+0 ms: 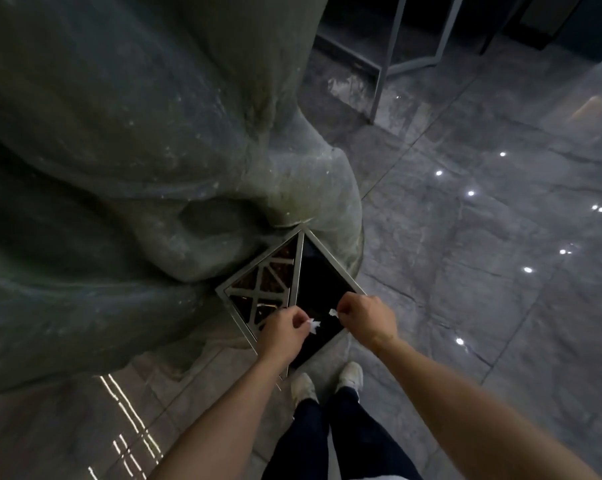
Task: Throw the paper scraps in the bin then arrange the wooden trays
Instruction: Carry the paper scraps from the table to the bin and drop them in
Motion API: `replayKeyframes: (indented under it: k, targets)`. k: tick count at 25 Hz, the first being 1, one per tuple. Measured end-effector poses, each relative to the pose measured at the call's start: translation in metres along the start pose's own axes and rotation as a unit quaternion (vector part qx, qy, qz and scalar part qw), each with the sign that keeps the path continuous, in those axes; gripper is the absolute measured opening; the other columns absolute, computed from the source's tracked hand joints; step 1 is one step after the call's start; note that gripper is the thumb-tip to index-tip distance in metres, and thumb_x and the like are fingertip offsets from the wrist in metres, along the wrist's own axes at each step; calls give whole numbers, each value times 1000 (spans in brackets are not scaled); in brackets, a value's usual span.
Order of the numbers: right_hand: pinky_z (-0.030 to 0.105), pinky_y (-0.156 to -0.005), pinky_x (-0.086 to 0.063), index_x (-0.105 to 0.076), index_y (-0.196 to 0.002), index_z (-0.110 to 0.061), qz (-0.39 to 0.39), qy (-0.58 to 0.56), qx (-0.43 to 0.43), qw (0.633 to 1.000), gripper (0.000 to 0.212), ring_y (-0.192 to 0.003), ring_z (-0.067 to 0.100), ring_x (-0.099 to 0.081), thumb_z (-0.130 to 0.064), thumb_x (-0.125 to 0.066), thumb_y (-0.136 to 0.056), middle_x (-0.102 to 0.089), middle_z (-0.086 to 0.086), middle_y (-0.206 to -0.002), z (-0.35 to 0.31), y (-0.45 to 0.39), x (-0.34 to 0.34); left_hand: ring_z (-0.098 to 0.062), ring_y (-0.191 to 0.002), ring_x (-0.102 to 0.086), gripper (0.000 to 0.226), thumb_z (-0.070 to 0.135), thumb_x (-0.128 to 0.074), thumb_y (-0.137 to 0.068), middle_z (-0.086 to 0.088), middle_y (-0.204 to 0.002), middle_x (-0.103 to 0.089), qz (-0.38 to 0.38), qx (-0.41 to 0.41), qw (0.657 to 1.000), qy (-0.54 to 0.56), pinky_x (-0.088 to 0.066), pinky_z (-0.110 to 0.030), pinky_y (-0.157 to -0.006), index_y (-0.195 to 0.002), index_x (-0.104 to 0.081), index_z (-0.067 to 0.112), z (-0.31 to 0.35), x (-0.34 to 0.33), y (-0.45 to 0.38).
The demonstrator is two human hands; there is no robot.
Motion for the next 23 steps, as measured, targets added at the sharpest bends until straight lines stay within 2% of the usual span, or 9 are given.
replayKeyframes:
  k: [5,9,12,16,18,23]
  targets:
    - [31,-61,-41,-64,-94,-26,8,31,-8,999,11,-85,24,-64,-27,-54,-88,-70,-1,-93,-6,-22,-28,-14,-80,-57,6,28,-65,-88,3,-95,-59,35,12,998,-49,-45,-28,-65,-87,-66,22,-12,-15,-18]
    - [32,-63,-44,-63,-108,-28,-19,44,0,999,22,-95,26,-65,-32,-49,-92,-71,1,-104,-7,-24,-46,-16,-85,-61,11,26,-63,-89,4,-98,-64,25,38,998,-42,-51,-31,-71,-99,-67,22,-25,-21,-21]
    - [36,-69,-50,-64,-110,-25,-19,47,17,999,26,-98,27,-64,-29,-46,-93,-69,3,-106,-5,-16,-43,-17,-91,-63,19,22,-63,-89,1,-104,-67,21,40,999,-22,-53,-33,-76,-108,-66,22,-29,-18,-18]
    - [38,-74,-53,-66,-108,-25,-9,73,47,996,26,-98,28,-63,-29,-46,-91,-68,4,-105,-5,2,-17,-15,-95,-62,18,26,-59,-91,1,-110,-66,21,39,999,-27,-48,-29,-72,-108,-65,24,-22,-7,-3]
    - [36,-72,-50,-66,-103,-27,-15,94,73,993,25,-97,27,-63,-33,-46,-90,-68,4,-103,-6,11,5,-13,-93,-60,18,31,-60,-90,1,-110,-66,15,32,999,-27,-47,-28,-72,-107,-66,24,-13,1,8]
    - [40,-83,-46,-64,-103,-30,-39,174,163,970,28,-108,28,-56,-46,-46,-87,-66,1,-110,-10,22,82,-9,-93,-58,30,45,-59,-89,3,-112,-63,7,-9,999,-39,-49,-26,-78,-108,-67,23,28,24,42]
Point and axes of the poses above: each hand's wrist, its own y-axis away from the middle knuckle, its own x-axis out of the back of the hand, z = x × y, the point moved 1 cm from there along -y, towards the middle knuckle
